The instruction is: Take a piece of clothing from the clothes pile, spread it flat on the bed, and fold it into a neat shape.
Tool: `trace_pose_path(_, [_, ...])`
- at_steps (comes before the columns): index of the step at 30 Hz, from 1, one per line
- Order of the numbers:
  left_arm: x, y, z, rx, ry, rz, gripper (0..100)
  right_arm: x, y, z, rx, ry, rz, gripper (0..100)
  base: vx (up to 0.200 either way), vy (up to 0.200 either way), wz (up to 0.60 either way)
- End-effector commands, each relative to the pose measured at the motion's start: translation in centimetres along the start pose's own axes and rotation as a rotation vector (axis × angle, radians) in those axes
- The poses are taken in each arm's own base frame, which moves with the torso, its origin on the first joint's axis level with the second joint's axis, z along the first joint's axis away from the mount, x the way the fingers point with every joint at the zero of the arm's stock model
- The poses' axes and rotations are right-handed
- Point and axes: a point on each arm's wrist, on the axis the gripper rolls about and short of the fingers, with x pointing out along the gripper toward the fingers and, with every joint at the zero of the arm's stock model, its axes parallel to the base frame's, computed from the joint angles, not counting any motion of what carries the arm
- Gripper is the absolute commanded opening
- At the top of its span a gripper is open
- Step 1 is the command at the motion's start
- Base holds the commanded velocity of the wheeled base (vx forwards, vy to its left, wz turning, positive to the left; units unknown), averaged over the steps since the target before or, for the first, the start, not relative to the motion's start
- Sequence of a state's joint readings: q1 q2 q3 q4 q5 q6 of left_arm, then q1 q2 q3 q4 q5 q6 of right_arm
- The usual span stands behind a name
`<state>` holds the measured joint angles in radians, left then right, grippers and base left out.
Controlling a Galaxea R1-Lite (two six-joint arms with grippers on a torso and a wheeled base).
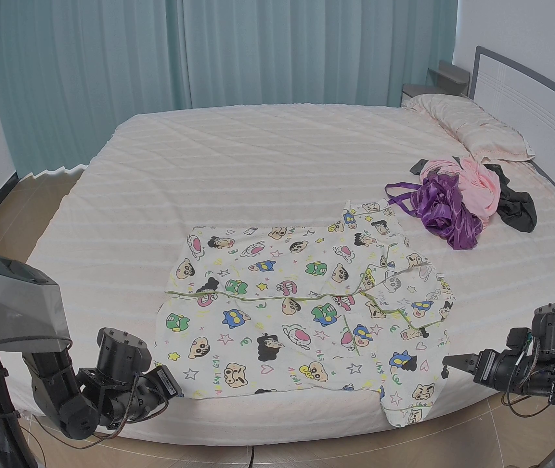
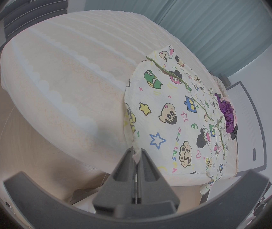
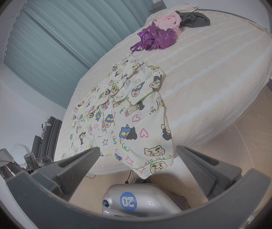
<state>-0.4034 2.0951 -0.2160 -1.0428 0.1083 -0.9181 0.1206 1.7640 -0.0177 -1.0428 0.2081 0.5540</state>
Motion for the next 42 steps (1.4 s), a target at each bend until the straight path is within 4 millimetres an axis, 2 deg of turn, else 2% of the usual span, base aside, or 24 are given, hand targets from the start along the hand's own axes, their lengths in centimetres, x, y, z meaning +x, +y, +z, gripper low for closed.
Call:
trace_pose_path(1, [-0.8, -0.5, 0.6, -0.010, -0.032, -0.037, 0, 0.0, -0.1, -0.5, -0.003, 0.022, -0.005, 100, 0.000, 0.000, 0.00])
trace_pose_path(4, [-1.5, -0.8, 1.2, -0.021, -0.059, -0.069, 0, 0.6, 0.0, -0.2, -0.009, 0.017, -0.002, 100, 0.000, 0.000, 0.00])
trace_pose_path(7, [-1.8, -0.9, 1.3, -0.024, -0.067, -0.078, 0, 3.0, 0.4, 1.4, -0.010, -0.012, 0.000, 100, 0.000, 0.000, 0.00])
trace_pose_path(12, [-1.7, -0.8, 1.4, -0.029, -0.070, -0.073, 0, 6.8, 0.0, 2.6, -0.044, -0.042, -0.088, 100, 0.000, 0.000, 0.00])
trace_pose_path(19, [-1.6, -0.8, 1.4, -0.027, -0.071, -0.071, 0, 9.8, -0.7, 2.8, -0.113, -0.007, -0.111, 100, 0.000, 0.000, 0.00])
trace_pose_path(21, [-1.6, -0.8, 1.4, -0.025, -0.069, -0.071, 0, 11.2, -0.5, 3.5, -0.124, -0.023, -0.106, 100, 0.000, 0.000, 0.00])
trace_pose_path(32, [-1.6, -0.8, 1.4, -0.023, -0.069, -0.071, 0, 12.6, -0.8, 3.3, -0.129, -0.002, -0.115, 100, 0.000, 0.000, 0.00])
trace_pose_path(33, [-1.6, -0.8, 1.4, -0.024, -0.071, -0.071, 0, 12.8, -0.9, 3.2, -0.129, 0.000, -0.114, 0, 0.000, 0.000, 0.00])
trace_pose_path(37, [-1.6, -0.8, 1.4, -0.024, -0.071, -0.071, 0, 13.3, -0.8, 3.5, -0.128, -0.015, -0.109, 0, 0.000, 0.000, 0.00])
trace_pose_path(42, [-1.6, -0.7, 1.4, -0.024, -0.070, -0.070, 0, 13.4, -0.3, 5.5, -0.128, -0.093, -0.081, 0, 0.000, 0.000, 0.00])
